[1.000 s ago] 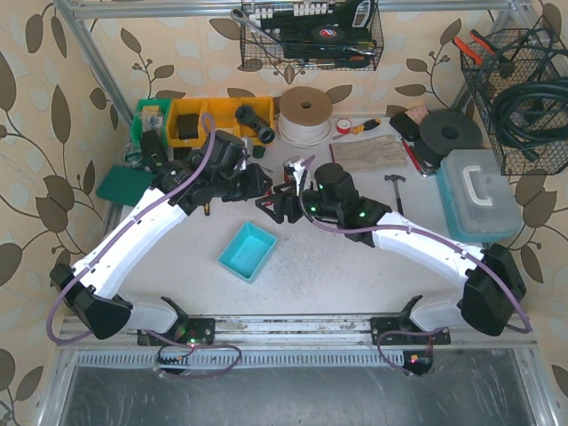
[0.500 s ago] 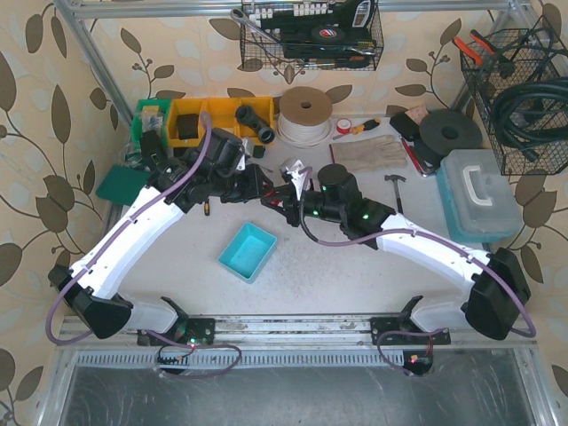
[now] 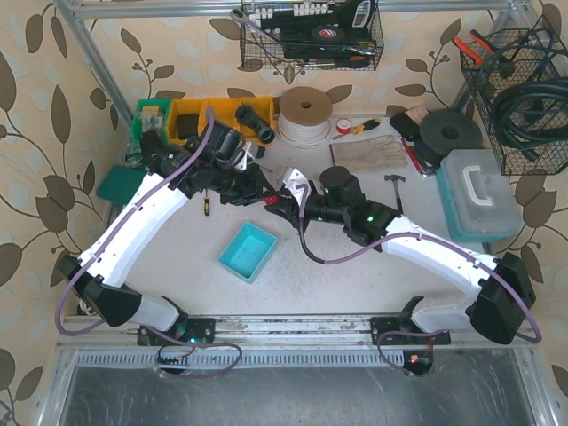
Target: Install the large spring
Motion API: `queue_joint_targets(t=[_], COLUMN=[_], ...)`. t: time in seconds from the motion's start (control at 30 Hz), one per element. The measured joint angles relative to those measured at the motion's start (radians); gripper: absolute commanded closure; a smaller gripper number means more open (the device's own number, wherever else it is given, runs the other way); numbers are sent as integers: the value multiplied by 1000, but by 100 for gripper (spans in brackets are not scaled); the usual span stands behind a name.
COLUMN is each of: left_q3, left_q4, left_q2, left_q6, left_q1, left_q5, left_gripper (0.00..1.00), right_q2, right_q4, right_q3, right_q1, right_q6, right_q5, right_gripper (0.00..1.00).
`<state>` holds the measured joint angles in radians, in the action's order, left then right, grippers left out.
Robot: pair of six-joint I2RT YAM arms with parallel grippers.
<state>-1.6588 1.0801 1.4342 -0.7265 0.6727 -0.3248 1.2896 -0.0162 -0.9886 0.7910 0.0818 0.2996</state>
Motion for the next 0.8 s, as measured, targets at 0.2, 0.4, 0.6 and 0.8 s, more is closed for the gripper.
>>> queue_joint_targets(t=[0.2, 0.4, 0.6, 0.8], left_q3=[-13, -13, -13, 6], left_q4=[20, 18, 18, 14], left_q2=[24, 51, 62, 65], left_q6=[0, -11, -14, -15], left_q1=[-13, -22, -21, -26], left_q5=[-46, -95, -139, -148], left_gripper=[66, 55, 55, 69], right_q2=[-10, -18, -19, -26], right_q4=[14, 23, 21, 22], right_q3=[7, 20, 20, 30], right_q1=[1, 0, 0, 0], right_q6=[43, 68, 77, 81], right_q5=[-9, -33, -51, -57], right_gripper=[100, 100, 100, 100])
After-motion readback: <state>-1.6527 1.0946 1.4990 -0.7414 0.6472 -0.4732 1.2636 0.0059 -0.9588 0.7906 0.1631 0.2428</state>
